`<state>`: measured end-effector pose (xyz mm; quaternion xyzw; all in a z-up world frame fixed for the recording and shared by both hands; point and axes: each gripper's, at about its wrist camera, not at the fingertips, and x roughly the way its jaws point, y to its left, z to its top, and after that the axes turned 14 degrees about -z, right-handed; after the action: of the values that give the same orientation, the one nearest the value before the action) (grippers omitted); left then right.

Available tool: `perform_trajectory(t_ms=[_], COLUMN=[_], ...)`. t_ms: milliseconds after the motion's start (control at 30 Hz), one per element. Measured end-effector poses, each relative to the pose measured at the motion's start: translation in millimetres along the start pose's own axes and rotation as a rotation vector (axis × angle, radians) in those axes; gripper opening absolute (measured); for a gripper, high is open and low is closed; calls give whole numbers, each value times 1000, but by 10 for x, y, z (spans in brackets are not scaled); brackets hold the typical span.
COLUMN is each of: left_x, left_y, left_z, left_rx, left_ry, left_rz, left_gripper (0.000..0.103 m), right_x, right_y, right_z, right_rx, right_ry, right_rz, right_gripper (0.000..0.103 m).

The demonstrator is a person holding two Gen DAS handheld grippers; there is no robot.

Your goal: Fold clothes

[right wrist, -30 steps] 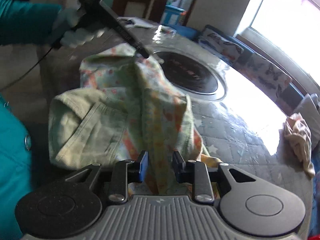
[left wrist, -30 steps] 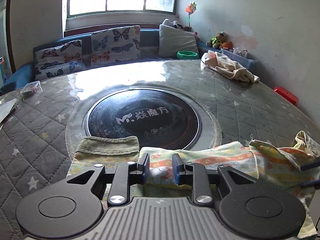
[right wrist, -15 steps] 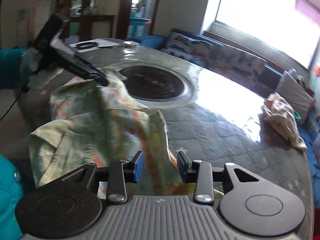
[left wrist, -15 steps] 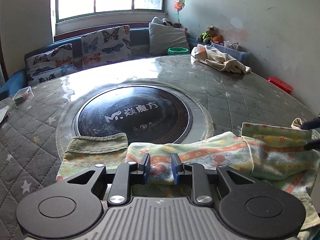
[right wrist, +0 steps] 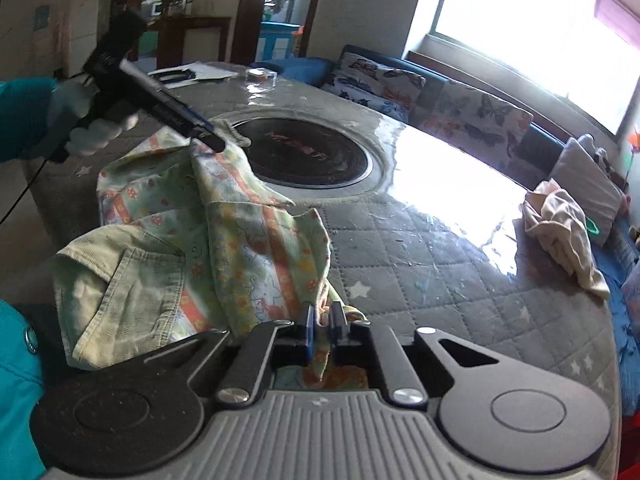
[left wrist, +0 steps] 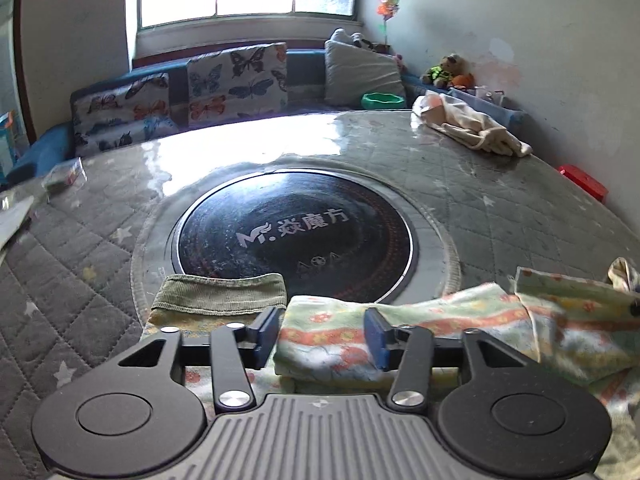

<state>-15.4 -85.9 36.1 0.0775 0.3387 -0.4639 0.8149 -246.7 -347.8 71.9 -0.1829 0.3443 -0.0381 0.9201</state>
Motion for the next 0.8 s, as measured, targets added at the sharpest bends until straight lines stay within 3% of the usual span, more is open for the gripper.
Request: perform_trajectory(t_ms=[167,200,300,433,567,700,800], left_x=[33,39,59,85,-13,-12,208], left_y=[5,6,9,13,-11,68,189], left_z=[86,103,154,223,493,803,1019], left_rx=[22,26,39,57,89,82,49], left_ry=[-4,-5,-7,-11,-128,-267,-301], left_rz=[-9,-11,-16,-23,18,121,207], left_gripper=[52,36,17,12,8,7,7], right_x=[-16,-17,-17,25,184,479,834], right_y=[10,7,-27,-130,-313,-508,-637], right_z=[70,86,173,371,678,999,1160], right_rx=[-43,-50,-102,-185,-244,-264,-236], right_ry=[-12,-14,-29,-65,-131,-210,-220], right_rz=[-2,-3,-23,-73,-167,-285,-352], right_gripper=[6,5,5,5,5,5,5])
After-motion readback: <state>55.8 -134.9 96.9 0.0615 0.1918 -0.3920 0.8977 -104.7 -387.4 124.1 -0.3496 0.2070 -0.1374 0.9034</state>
